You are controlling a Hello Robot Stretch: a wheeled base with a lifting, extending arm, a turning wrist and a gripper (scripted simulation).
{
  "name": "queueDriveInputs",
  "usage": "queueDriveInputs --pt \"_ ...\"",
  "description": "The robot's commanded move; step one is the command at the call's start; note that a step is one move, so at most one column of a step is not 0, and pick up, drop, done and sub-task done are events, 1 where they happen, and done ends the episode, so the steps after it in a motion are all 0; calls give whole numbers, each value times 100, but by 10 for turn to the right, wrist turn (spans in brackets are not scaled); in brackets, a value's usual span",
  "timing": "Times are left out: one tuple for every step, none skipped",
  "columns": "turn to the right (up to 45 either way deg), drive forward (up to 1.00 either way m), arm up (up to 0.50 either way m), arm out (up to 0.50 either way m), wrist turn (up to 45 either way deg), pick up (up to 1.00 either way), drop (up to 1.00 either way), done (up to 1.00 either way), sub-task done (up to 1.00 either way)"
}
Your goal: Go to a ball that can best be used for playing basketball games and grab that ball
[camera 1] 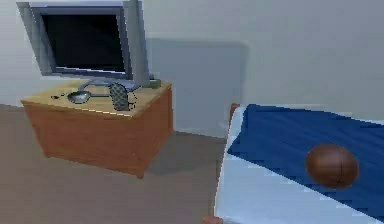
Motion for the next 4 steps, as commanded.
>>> queueDriveInputs --pt "-450 0 0 0 0 0 0 0 0" --pt "450 0 0 0 0 0 0 0 0" --pt "390 0 0 0 0 0 0 0 0" --pt "0 40 0 0 0 0 0 0 0"
